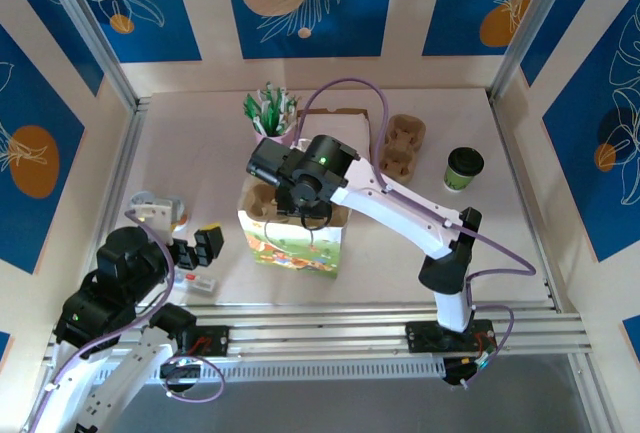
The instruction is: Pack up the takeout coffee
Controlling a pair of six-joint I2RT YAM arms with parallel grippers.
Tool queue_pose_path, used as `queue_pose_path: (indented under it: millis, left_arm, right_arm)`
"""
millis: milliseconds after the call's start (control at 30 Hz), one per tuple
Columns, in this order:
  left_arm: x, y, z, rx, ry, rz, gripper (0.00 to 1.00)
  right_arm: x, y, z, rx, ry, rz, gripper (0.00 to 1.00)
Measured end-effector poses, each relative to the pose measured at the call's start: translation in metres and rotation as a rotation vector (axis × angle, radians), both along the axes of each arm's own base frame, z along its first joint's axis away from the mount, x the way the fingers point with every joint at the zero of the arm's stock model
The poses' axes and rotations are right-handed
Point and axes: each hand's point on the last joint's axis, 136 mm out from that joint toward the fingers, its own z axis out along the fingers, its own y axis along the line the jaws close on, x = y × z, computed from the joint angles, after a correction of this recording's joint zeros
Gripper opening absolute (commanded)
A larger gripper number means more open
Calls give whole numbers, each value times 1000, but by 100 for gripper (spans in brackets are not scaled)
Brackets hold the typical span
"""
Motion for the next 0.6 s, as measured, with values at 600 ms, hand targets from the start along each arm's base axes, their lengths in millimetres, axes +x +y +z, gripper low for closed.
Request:
queue_pose_path:
  millis: [600]
  left_arm:
    - [1,-9,-6,6,30,-41,100]
  right_arm:
    - [18,-20,-23,-7,23,-112,42]
